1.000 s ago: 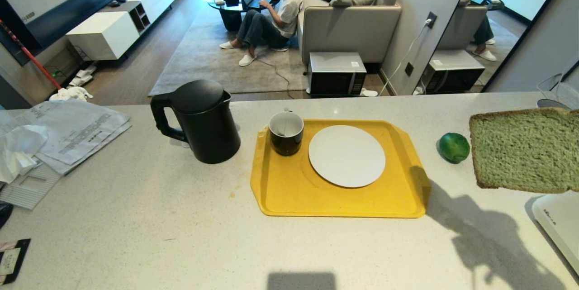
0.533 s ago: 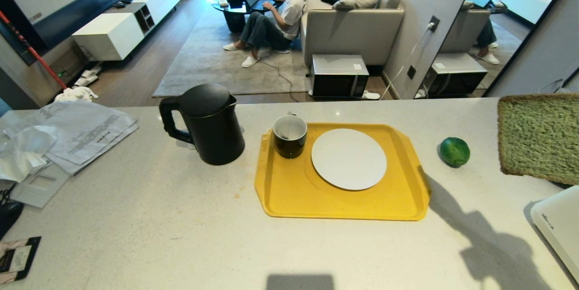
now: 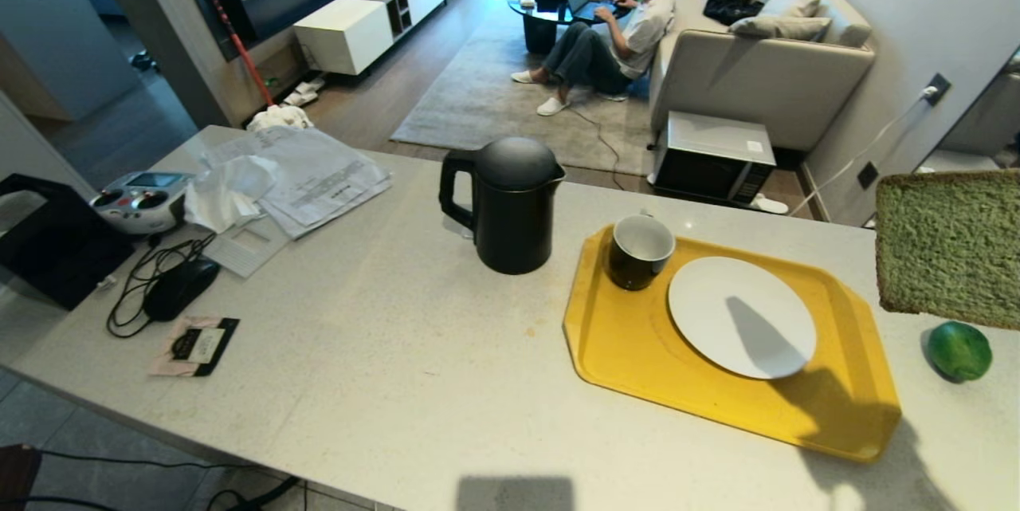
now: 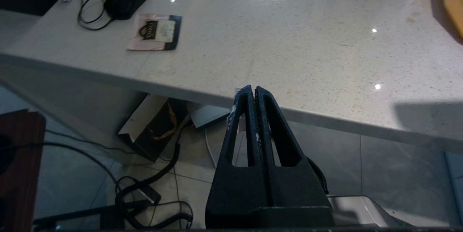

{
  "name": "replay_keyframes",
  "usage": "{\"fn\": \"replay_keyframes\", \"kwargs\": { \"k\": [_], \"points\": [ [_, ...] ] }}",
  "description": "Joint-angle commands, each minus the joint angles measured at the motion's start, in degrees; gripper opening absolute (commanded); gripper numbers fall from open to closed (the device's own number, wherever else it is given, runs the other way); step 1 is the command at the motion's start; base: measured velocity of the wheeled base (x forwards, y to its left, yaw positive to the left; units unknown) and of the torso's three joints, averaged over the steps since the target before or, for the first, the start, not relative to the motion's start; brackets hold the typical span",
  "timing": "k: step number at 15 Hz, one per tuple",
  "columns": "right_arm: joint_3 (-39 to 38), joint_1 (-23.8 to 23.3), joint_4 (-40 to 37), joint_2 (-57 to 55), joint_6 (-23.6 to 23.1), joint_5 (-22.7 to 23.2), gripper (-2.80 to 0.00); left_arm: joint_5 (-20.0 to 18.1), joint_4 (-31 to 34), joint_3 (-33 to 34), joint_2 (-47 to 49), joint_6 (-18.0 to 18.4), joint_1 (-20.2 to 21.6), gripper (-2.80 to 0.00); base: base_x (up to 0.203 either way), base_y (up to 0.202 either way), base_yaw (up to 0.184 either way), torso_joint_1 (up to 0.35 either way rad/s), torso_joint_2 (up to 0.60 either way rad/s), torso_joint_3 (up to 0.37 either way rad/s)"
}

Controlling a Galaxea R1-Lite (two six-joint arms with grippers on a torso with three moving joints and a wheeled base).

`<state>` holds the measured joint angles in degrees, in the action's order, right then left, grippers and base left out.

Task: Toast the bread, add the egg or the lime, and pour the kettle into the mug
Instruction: Put the bread slices in the toaster

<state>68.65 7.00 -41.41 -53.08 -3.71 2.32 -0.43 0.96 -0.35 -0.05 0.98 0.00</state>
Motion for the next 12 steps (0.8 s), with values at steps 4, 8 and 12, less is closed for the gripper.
{"fn": "replay_keyframes", "kwargs": {
  "k": [4,8,12],
  "points": [
    [-0.5,0.0,-0.3,0.0,0.1,0.1,-2.80,0.0,0.0,0.0,0.0,0.0,0.0,-2.80,-0.001,-0.001,0.049,0.003,0.00,0.000],
    [-0.3,0.0,-0.2,0.1,0.1,0.1,-2.80,0.0,0.0,0.0,0.0,0.0,0.0,-2.80,0.000,0.000,0.000,0.000,0.00,0.000],
    [0.5,0.0,0.4,0.8,0.1,0.1,-2.80,0.0,0.0,0.0,0.0,0.0,0.0,-2.80,0.000,0.000,0.000,0.000,0.00,0.000]
  ]
}}
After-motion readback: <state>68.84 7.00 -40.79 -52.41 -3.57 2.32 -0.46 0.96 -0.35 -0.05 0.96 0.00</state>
